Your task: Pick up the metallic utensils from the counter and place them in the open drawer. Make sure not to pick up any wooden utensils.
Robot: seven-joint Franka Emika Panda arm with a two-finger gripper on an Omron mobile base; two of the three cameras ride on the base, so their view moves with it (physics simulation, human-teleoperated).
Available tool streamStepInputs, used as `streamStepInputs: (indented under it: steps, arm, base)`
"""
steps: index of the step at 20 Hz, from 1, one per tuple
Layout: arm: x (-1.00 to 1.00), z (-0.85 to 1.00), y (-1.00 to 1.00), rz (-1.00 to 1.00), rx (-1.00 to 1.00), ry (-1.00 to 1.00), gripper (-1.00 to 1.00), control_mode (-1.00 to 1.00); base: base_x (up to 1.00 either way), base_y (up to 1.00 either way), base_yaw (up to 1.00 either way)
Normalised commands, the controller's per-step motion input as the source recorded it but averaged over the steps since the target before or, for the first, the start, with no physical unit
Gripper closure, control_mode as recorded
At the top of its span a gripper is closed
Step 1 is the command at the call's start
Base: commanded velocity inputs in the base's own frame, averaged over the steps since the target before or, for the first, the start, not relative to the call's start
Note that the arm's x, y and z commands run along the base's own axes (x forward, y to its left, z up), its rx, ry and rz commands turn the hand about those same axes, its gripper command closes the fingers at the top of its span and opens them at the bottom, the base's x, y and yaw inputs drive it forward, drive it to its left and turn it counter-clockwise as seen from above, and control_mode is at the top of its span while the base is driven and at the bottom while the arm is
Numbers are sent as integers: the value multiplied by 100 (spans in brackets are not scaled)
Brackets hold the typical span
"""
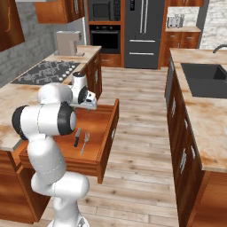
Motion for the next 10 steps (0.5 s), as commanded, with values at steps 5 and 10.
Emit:
streamStepInputs:
  steps: [5,10]
  arm:
    - [-82,87,-21,1,-1,-4,-100,-100]
    - [-88,52,-5,0,-4,-1,-100,-100]
  base:
    - [0,0,0]
    - [0,0,0]
